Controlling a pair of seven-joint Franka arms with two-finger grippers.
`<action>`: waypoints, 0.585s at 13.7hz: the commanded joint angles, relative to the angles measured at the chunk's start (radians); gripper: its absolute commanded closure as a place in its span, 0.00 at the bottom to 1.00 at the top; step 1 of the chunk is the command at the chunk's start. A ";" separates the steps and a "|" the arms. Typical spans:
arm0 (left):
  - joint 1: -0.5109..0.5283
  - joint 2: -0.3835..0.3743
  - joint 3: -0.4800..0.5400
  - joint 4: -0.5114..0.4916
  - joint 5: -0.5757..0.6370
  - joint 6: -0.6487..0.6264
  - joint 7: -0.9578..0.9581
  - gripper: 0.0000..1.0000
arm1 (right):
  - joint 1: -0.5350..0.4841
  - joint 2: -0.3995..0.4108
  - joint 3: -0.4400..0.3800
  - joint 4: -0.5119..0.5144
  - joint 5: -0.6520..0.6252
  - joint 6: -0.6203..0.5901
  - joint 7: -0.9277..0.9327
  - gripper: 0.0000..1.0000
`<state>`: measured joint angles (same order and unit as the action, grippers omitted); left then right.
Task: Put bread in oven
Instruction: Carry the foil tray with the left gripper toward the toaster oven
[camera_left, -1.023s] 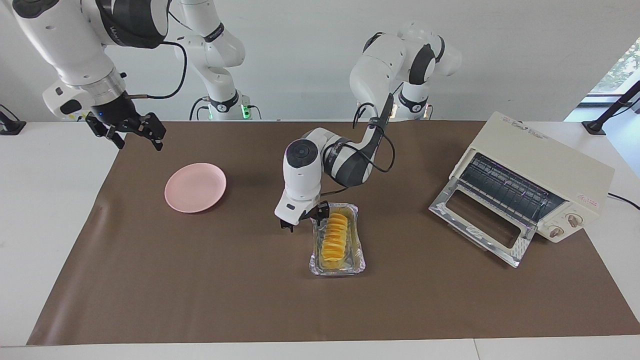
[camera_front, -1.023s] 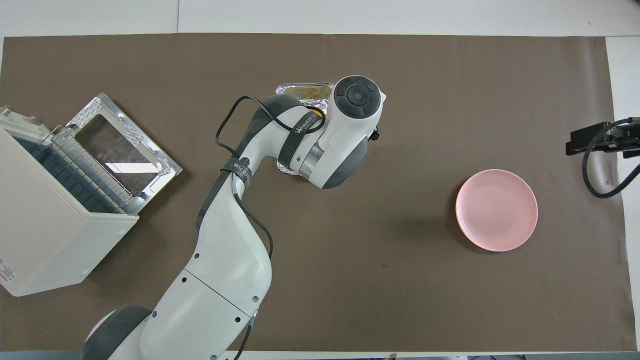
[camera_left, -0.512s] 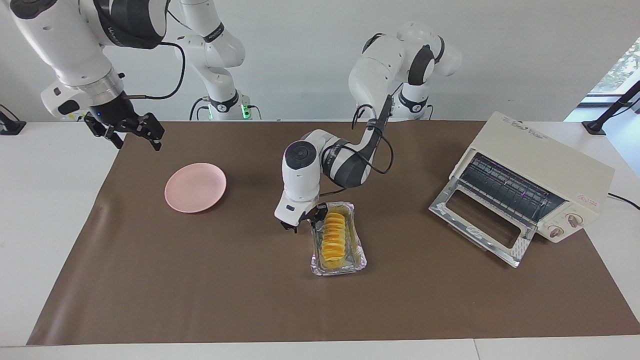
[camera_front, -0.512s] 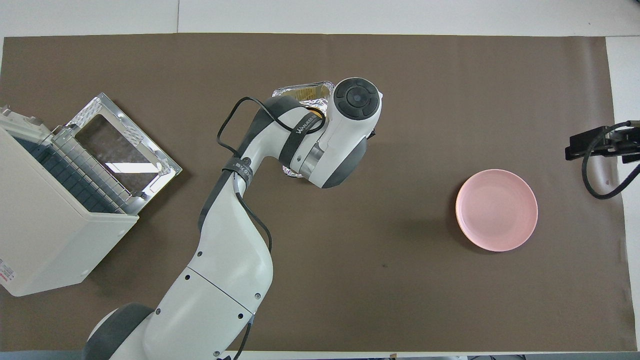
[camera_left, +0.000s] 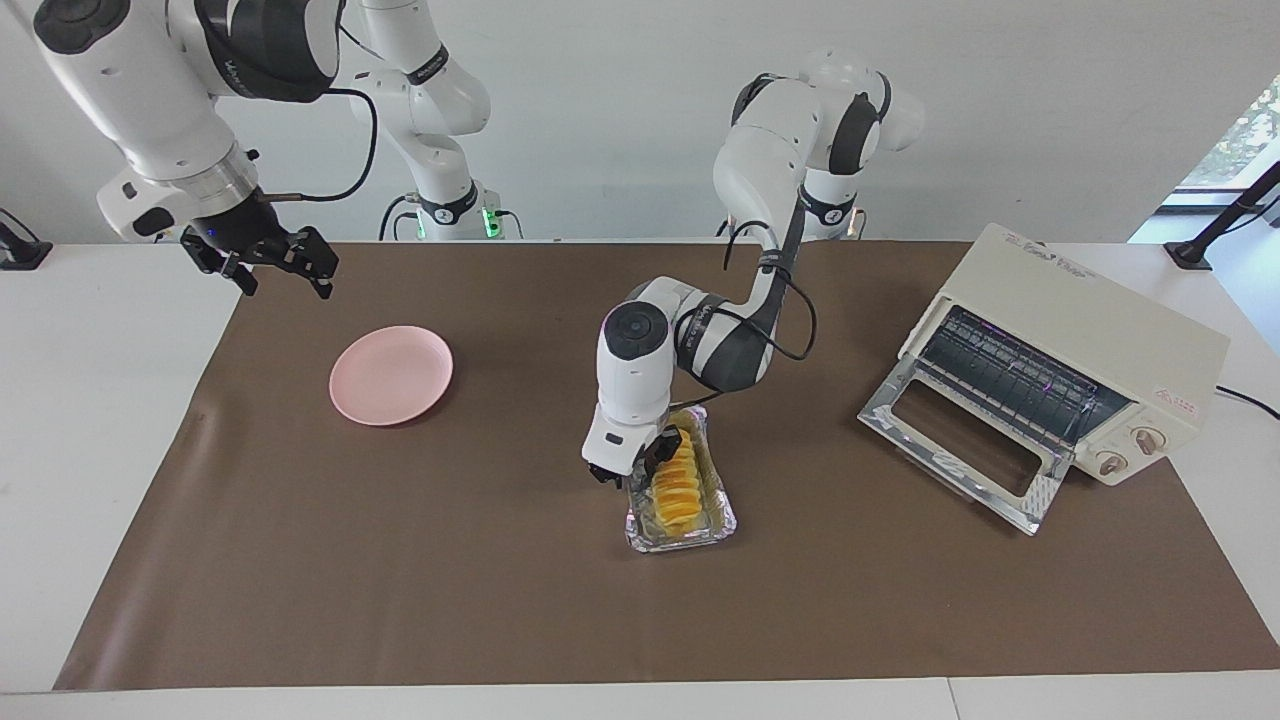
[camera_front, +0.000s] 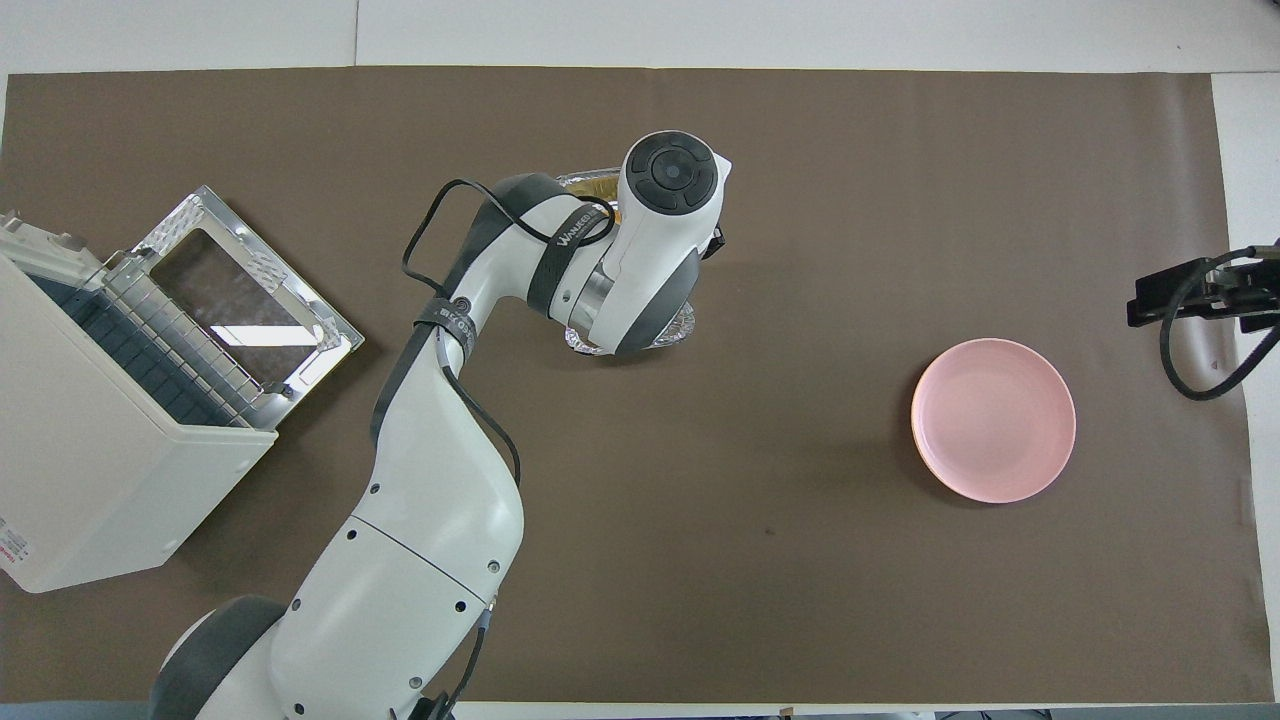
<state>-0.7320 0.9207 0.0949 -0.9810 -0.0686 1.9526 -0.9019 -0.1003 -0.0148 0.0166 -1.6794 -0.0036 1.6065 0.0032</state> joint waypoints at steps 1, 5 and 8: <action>-0.012 0.006 0.008 -0.001 -0.016 0.028 -0.023 0.69 | -0.009 -0.024 0.013 -0.031 0.005 0.000 0.029 0.00; -0.006 0.006 0.005 0.001 -0.028 0.023 -0.040 1.00 | -0.009 -0.030 0.013 -0.029 0.005 -0.005 0.026 0.00; -0.003 -0.009 0.014 0.001 -0.037 -0.036 -0.055 1.00 | -0.009 -0.031 0.013 -0.025 0.005 -0.007 0.021 0.00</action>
<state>-0.7369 0.9208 0.0969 -0.9805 -0.0811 1.9602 -0.9426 -0.0987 -0.0197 0.0194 -1.6838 -0.0036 1.6065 0.0118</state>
